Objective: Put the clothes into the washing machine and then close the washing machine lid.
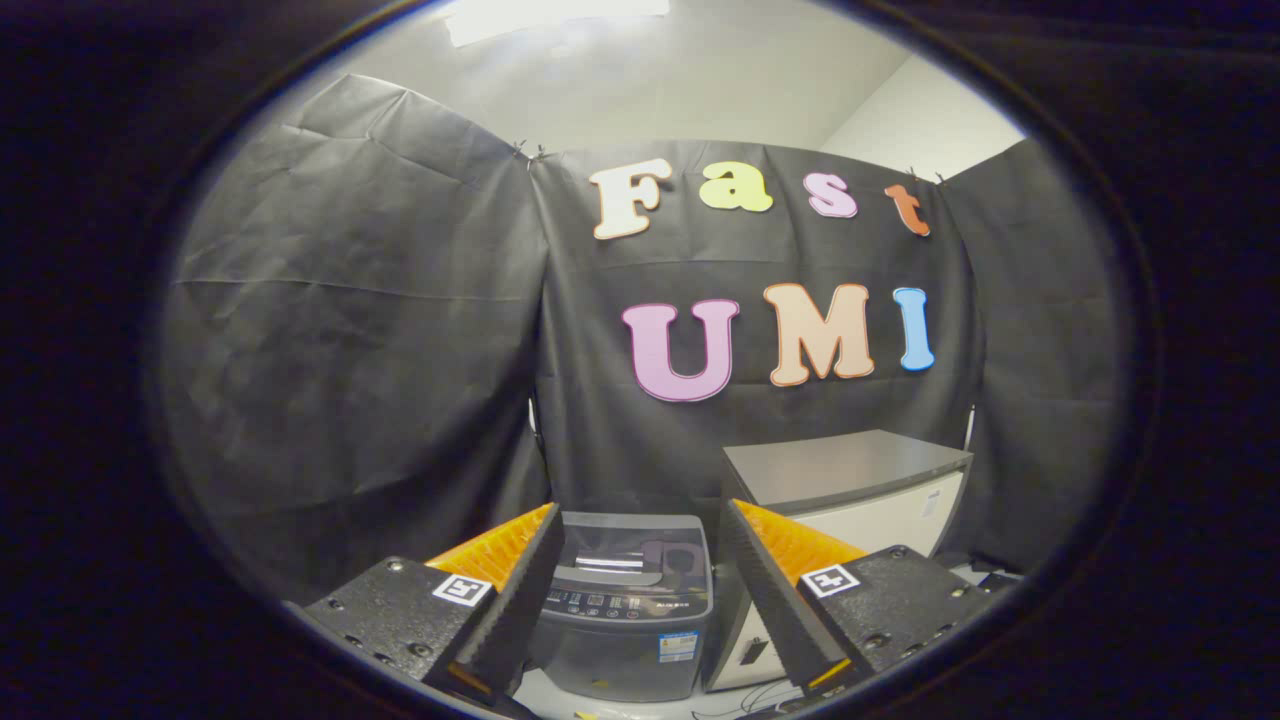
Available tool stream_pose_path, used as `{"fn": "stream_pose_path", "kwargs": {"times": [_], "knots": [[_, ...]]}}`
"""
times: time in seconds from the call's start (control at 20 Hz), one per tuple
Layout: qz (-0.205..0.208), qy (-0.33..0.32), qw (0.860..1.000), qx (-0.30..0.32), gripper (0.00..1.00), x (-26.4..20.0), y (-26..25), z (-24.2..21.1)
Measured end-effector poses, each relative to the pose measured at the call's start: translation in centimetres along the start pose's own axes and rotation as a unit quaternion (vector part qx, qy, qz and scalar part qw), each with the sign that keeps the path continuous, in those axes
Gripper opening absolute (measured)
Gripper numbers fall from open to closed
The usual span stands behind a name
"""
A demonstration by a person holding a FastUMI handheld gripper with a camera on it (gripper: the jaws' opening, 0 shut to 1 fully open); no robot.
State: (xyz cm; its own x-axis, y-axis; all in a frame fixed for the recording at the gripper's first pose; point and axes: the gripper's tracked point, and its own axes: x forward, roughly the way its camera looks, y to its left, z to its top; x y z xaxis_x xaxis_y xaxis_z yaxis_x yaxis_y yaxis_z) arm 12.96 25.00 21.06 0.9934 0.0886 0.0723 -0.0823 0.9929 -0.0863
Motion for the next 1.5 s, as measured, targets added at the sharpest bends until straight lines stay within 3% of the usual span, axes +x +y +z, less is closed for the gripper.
{"fn": "stream_pose_path", "kwargs": {"times": [1.25, 1.5], "knots": [[0.061, -0.006, 0.998, -0.009, 0.97, -1.6, 5.3, 0.6], [0.068, -0.058, 0.996, -0.002, 0.97, -2.8, 5.2, 3.3]]}}
